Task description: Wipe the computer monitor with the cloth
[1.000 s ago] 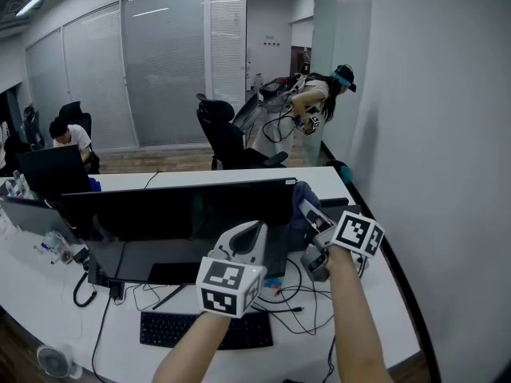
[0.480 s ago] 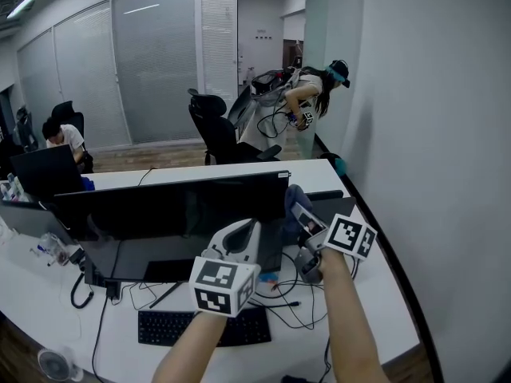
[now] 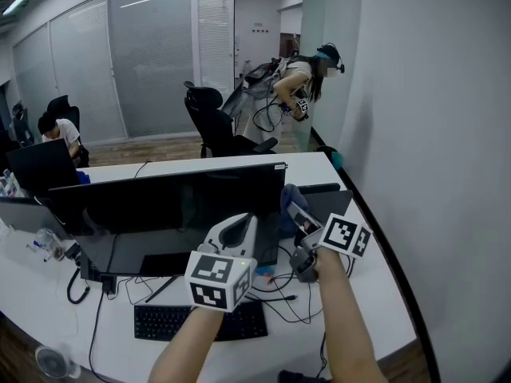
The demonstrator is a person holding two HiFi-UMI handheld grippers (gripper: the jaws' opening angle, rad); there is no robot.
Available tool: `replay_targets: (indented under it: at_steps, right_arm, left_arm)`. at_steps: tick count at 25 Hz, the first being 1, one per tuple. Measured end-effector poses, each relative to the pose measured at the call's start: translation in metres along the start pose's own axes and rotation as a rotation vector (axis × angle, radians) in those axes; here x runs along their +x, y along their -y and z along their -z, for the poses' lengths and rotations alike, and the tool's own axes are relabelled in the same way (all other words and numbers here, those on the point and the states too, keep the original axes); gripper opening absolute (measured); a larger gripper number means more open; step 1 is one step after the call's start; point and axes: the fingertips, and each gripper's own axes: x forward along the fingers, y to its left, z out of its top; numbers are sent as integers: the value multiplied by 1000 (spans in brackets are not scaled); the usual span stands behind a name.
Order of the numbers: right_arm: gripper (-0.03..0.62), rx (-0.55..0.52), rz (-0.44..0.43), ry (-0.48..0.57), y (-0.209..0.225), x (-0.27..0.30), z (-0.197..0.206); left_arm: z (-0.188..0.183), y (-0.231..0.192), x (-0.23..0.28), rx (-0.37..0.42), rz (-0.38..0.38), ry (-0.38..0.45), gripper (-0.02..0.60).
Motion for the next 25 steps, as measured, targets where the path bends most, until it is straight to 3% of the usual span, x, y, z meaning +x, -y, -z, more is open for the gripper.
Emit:
replay_targets:
  at_steps: [25]
  right_arm:
    - [124,38,38,-61,39,-7,44]
  left_arm:
    - [17,6,4,-7,23,-31,6]
